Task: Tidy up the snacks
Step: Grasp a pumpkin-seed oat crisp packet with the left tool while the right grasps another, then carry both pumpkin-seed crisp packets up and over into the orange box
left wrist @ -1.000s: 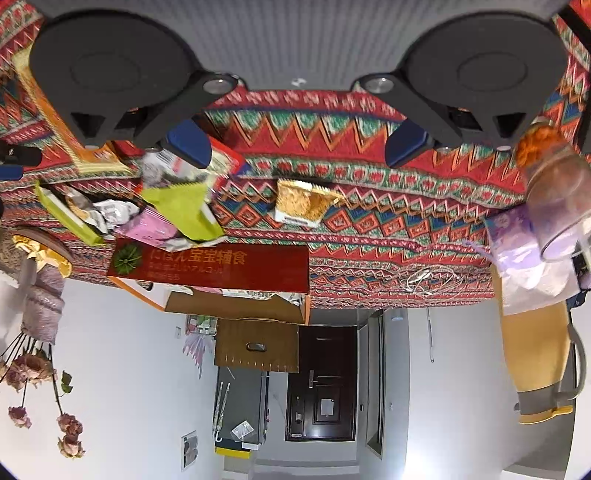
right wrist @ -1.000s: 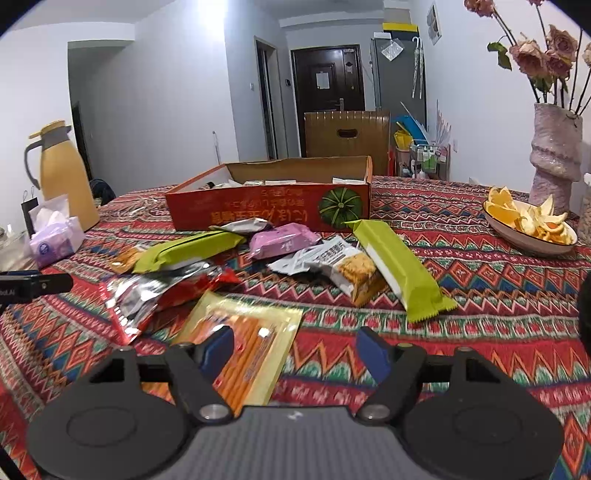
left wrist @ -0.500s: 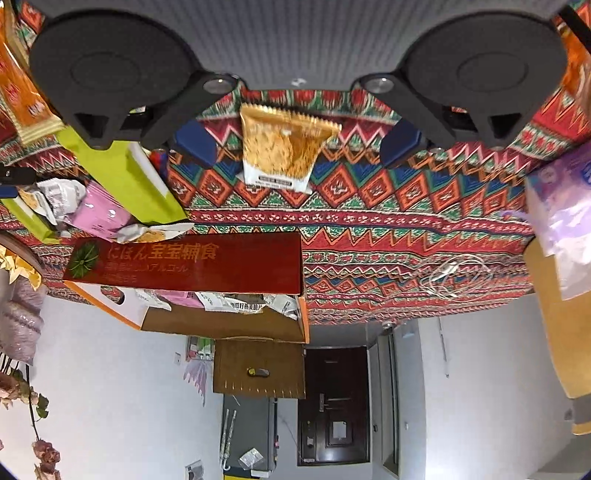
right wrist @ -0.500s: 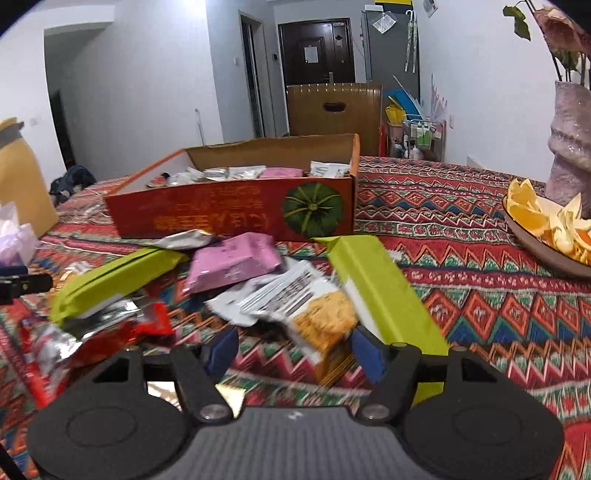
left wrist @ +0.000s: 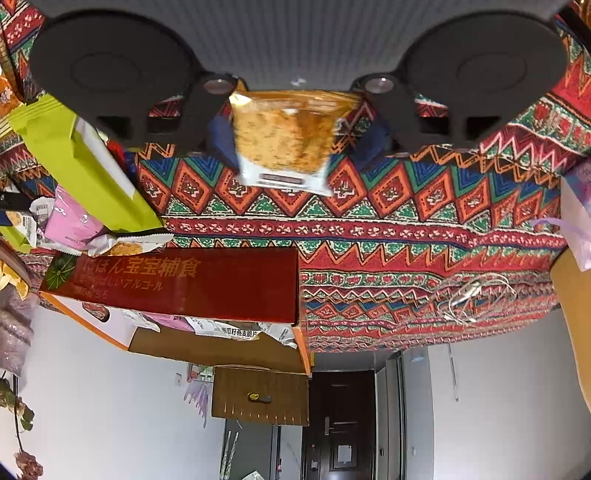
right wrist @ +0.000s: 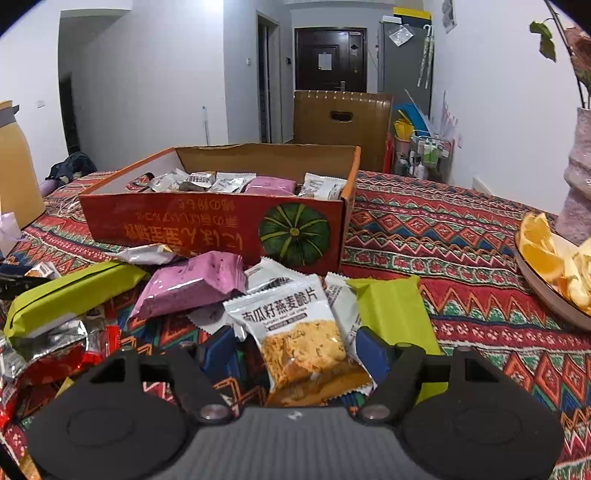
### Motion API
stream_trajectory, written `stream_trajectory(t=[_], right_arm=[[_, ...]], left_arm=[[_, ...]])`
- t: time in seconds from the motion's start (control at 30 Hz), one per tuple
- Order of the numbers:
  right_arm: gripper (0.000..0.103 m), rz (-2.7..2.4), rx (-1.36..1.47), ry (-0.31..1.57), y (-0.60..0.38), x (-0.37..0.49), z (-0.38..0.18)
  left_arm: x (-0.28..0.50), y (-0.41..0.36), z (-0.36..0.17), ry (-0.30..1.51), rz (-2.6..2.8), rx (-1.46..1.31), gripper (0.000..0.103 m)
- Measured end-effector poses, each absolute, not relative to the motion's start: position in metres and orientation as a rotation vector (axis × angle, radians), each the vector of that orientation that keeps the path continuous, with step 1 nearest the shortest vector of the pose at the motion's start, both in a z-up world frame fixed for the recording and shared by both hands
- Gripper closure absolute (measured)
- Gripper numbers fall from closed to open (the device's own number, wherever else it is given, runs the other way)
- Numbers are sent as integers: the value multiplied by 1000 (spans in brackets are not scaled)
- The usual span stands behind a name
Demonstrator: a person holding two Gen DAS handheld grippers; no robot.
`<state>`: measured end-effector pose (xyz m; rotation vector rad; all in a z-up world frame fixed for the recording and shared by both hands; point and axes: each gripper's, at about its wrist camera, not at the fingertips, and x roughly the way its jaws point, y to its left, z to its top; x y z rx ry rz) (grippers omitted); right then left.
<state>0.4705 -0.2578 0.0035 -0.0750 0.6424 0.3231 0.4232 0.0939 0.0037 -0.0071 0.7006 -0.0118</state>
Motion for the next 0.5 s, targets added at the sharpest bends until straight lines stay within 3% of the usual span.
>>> stream_trajectory(t=[0.1,0.17,0.23,0.5], right_arm=[[39,340,-59,657,-257,473,2],[55,346,-52,660,-256,470,3],[61,337,-52,676,-255,466,3],[63,319,-13,678,-261,431,10]], left_arm=[[421,90,6,711,-21,19,59],[419,89,8,723,-19,18,60],[415,89,10,735,-16,5,61],[373,84,28,705,-2,-39,62]])
